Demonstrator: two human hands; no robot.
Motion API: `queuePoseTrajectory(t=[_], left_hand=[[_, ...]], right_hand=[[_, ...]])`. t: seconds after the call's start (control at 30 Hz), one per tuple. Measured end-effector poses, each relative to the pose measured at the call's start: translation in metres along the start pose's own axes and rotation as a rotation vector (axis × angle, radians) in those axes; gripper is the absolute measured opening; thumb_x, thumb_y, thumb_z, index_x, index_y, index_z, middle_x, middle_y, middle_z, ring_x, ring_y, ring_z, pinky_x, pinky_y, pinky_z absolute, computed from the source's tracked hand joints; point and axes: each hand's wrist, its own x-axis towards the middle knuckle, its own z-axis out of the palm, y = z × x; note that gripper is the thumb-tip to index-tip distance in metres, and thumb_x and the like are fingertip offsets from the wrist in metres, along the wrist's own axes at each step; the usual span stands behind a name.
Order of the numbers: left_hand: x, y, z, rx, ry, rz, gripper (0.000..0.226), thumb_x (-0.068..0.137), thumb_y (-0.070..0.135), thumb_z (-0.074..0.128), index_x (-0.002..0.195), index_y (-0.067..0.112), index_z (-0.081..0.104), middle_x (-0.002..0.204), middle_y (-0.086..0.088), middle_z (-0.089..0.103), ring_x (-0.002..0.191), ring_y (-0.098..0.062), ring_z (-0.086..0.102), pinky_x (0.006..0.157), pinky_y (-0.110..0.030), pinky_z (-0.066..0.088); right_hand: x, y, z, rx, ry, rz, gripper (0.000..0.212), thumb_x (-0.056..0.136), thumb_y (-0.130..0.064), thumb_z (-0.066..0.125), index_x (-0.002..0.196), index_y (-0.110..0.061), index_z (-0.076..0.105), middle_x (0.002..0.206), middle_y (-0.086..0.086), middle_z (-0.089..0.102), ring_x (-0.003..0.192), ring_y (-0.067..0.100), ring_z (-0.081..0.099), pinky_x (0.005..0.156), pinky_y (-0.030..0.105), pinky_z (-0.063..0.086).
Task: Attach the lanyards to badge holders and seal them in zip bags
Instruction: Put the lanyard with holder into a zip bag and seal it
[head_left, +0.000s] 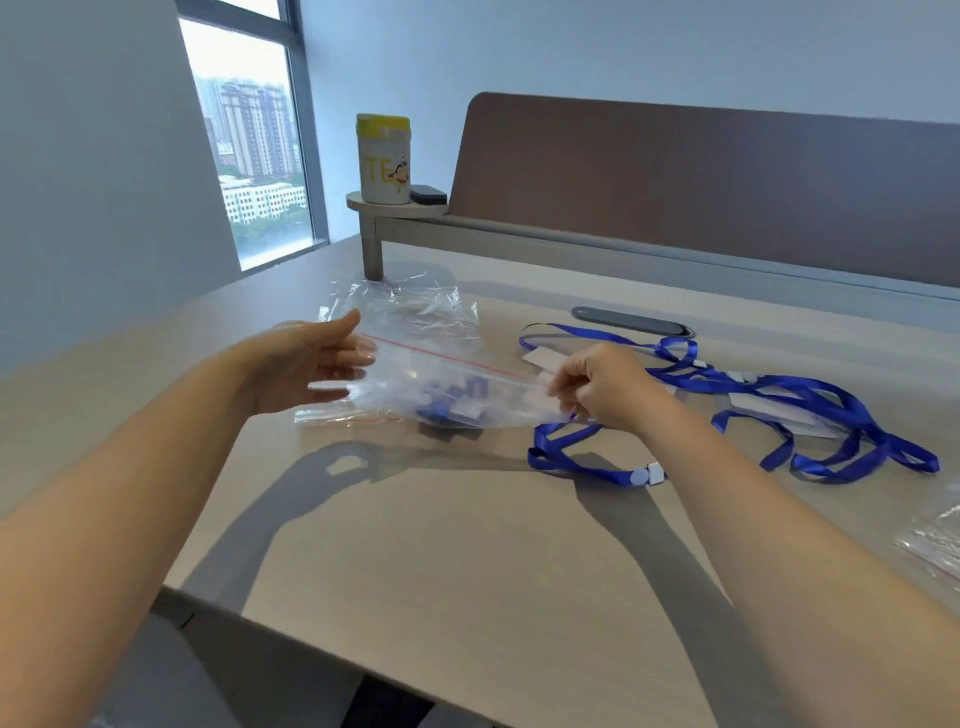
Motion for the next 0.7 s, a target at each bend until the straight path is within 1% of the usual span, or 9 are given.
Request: queuePoseTrajectory(t=[0.13, 0.23, 0.33, 0.4, 0.47, 0.53, 0.6, 0.67, 0.7], left_hand=[[0.006, -0.026, -0.001, 0.100, 0.144, -0.184, 0.046, 0.084, 0.054, 0.047, 0.078, 0.010, 0.058, 0.082, -0.003, 0.053, 0.075, -0.016, 0.051, 0.070, -0.030, 0.043], [0.016, -0.040, 0.009, 0.140, 0.218, -0.242, 0.045, 0.087, 0.044, 0.052, 0.109, 0.006, 0.050, 0.093, -0.006, 0.047, 0.077, -0.019, 0.050, 0.068, -0.034, 0.045], [0.027, -0.044, 0.023, 0.106, 0.238, -0.248, 0.060, 0.085, 0.027, 0.062, 0.133, 0.004, 0.037, 0.117, -0.018, 0.049, 0.089, -0.026, 0.057, 0.060, -0.033, 0.049], [0.036, -0.046, 0.029, 0.086, 0.245, -0.231, 0.054, 0.083, 0.017, 0.065, 0.128, 0.002, 0.039, 0.092, -0.016, 0.052, 0.070, -0.022, 0.054, 0.041, -0.024, 0.050], [0.046, -0.050, 0.032, 0.076, 0.270, -0.207, 0.040, 0.080, 0.011, 0.068, 0.112, 0.005, 0.045, 0.070, -0.009, 0.044, 0.056, -0.015, 0.045, 0.028, -0.012, 0.039], [0.055, -0.052, 0.034, 0.075, 0.287, -0.189, 0.032, 0.077, 0.005, 0.069, 0.101, -0.001, 0.049, 0.070, -0.011, 0.047, 0.054, -0.018, 0.049, 0.029, -0.014, 0.036], [0.059, -0.052, 0.037, 0.045, 0.282, -0.179, 0.020, 0.077, -0.002, 0.068, 0.087, -0.005, 0.051, 0.068, -0.013, 0.050, 0.042, -0.018, 0.053, 0.029, -0.013, 0.035], [0.061, -0.050, 0.040, 0.033, 0.271, -0.163, 0.018, 0.079, -0.005, 0.065, 0.072, -0.001, 0.048, 0.048, -0.009, 0.051, 0.025, -0.011, 0.045, 0.028, -0.008, 0.031], [0.062, -0.050, 0.041, 0.028, 0.266, -0.136, 0.023, 0.080, -0.006, 0.063, 0.067, 0.002, 0.046, 0.035, -0.005, 0.048, 0.020, -0.007, 0.040, 0.027, -0.006, 0.029]], right_hand=[[-0.009, -0.004, 0.008, -0.083, -0.254, 0.145, 0.020, 0.085, 0.000, 0.056, 0.097, -0.007, 0.071, 0.086, 0.001, 0.060, 0.080, 0.013, 0.052, 0.059, 0.016, 0.041], [-0.007, -0.003, 0.014, 0.041, -0.412, 0.254, 0.013, 0.085, -0.011, 0.058, 0.094, -0.008, 0.066, 0.090, 0.004, 0.056, 0.085, 0.015, 0.052, 0.069, 0.021, 0.041], [0.010, 0.002, 0.027, 0.245, -0.203, 0.274, 0.012, 0.087, -0.016, 0.056, 0.093, -0.007, 0.062, 0.082, 0.004, 0.057, 0.074, 0.013, 0.053, 0.073, 0.028, 0.045], [0.024, 0.003, 0.038, 0.322, -0.065, 0.306, 0.015, 0.087, -0.015, 0.058, 0.097, -0.004, 0.059, 0.077, 0.006, 0.055, 0.069, 0.015, 0.052, 0.077, 0.034, 0.048], [0.034, 0.001, 0.049, 0.373, -0.039, 0.358, 0.022, 0.085, -0.016, 0.060, 0.100, -0.001, 0.057, 0.074, 0.009, 0.053, 0.063, 0.017, 0.051, 0.073, 0.034, 0.048], [0.040, -0.003, 0.057, 0.385, -0.073, 0.397, 0.026, 0.084, -0.020, 0.063, 0.100, 0.000, 0.055, 0.070, 0.008, 0.052, 0.057, 0.016, 0.048, 0.059, 0.028, 0.045], [0.043, -0.007, 0.061, 0.398, -0.117, 0.406, 0.019, 0.083, -0.019, 0.064, 0.089, -0.003, 0.055, 0.066, 0.006, 0.051, 0.051, 0.013, 0.044, 0.043, 0.020, 0.039], [0.045, -0.010, 0.062, 0.420, -0.133, 0.395, 0.015, 0.082, -0.011, 0.065, 0.075, -0.005, 0.054, 0.061, 0.005, 0.049, 0.049, 0.011, 0.043, 0.030, 0.013, 0.035], [0.046, -0.010, 0.062, 0.432, -0.129, 0.387, 0.012, 0.081, -0.008, 0.065, 0.076, -0.003, 0.055, 0.062, 0.005, 0.048, 0.050, 0.011, 0.044, 0.029, 0.013, 0.036]])
